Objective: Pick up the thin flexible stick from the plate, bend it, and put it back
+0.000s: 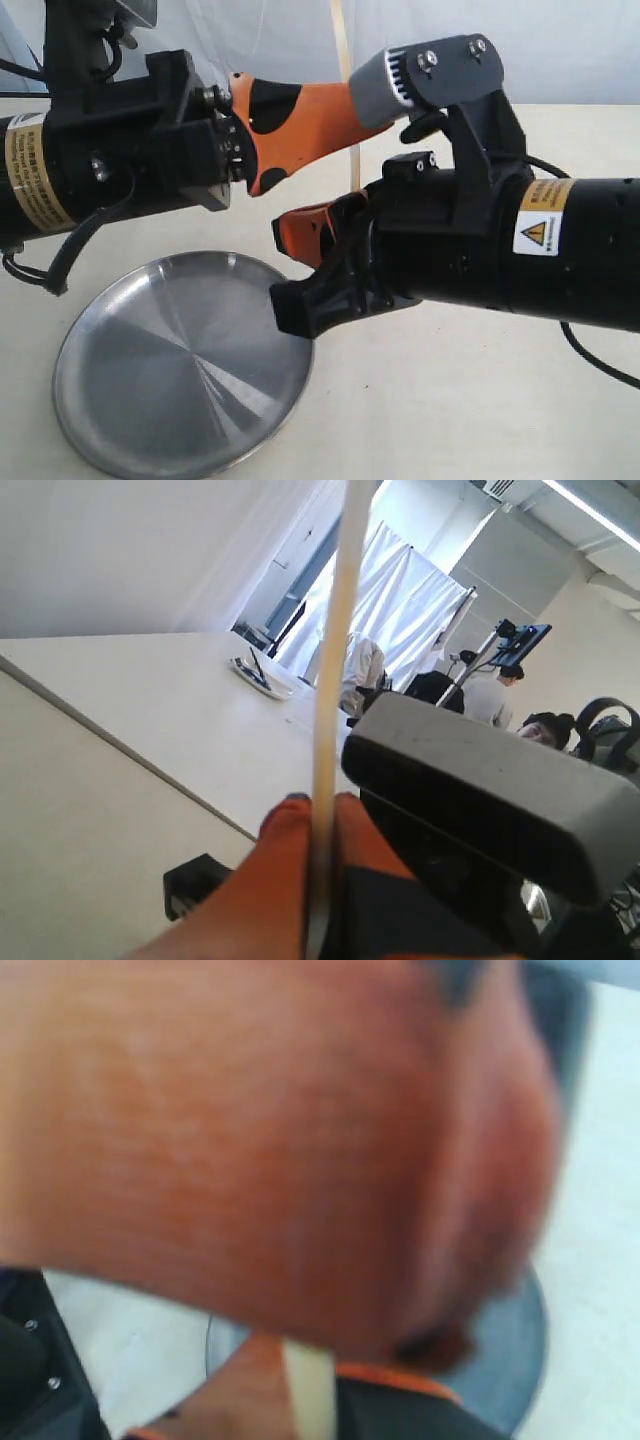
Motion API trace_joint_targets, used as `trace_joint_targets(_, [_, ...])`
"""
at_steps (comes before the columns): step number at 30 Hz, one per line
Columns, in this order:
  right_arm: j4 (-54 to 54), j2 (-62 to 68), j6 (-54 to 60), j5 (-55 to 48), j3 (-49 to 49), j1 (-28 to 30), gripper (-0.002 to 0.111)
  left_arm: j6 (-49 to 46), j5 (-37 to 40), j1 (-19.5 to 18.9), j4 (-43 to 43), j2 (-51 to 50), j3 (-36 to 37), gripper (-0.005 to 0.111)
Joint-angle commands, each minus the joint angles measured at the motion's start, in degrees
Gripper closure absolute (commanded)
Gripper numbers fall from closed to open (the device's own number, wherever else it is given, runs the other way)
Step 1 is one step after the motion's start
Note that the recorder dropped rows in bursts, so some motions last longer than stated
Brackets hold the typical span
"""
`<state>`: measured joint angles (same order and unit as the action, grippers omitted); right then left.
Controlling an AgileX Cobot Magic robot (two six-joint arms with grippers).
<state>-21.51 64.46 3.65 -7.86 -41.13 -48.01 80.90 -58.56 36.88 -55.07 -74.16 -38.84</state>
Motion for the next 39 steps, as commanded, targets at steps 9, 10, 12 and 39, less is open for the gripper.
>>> trace_joint_targets(9, [1.56,5.68,-0.57,10.87,0.01,0.57,0.108,2.64,-5.75,0.39,-0.45,0.52,0.08,0.106])
trace_joint_targets(10, [1.56,5.35,-0.57,10.07,0.01,0.57,0.108,2.53,-4.60,0.39,-1.13,0.52,0.08,0.106])
trace_joint_targets(12, [1.56,3.74,-0.68,7.86,0.01,0.57,0.108,2.42,0.12,0.39,-3.10,0.52,0.08,0.106])
trace_joint_targets(39, [-12.20,-11.41,-0.49,0.67,0.01,0.57,0.108,-2.12,16.71,0.39,-13.59,0.52,0.08,0.106])
